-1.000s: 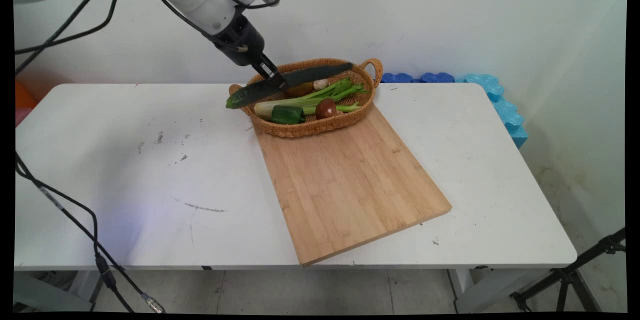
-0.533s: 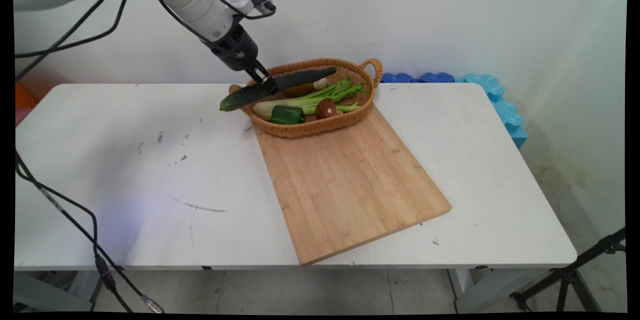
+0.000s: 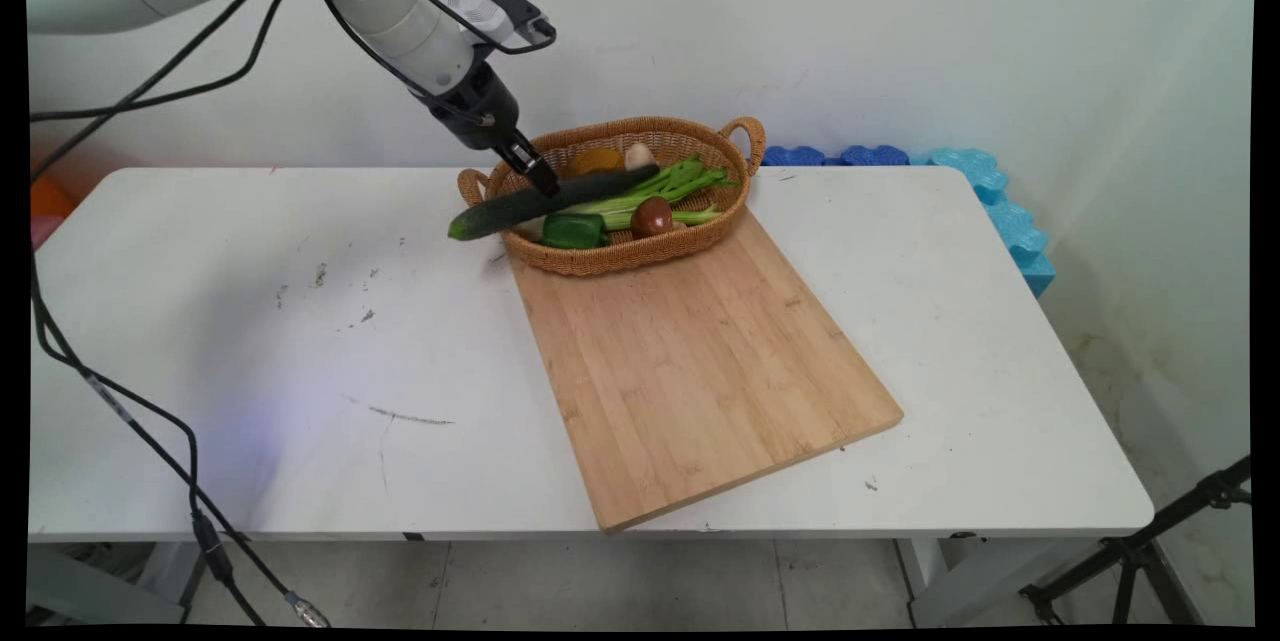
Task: Place the picked object in the vegetable basket
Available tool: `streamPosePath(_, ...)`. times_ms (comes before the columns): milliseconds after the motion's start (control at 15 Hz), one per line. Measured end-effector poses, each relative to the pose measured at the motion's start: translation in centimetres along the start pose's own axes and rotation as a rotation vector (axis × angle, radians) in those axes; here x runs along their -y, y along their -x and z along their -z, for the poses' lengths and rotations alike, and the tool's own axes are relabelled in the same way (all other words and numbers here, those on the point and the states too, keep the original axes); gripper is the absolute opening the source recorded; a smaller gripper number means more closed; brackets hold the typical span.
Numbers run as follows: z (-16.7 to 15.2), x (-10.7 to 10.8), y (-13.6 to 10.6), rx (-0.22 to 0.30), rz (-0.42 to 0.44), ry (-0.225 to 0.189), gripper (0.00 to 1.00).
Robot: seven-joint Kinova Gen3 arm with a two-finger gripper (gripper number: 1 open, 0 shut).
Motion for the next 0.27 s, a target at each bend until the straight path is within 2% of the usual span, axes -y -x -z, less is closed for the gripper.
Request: streamPosePath(267, 0.06, 0.01, -0.41, -0.020, -0.002, 0.024, 1.00)
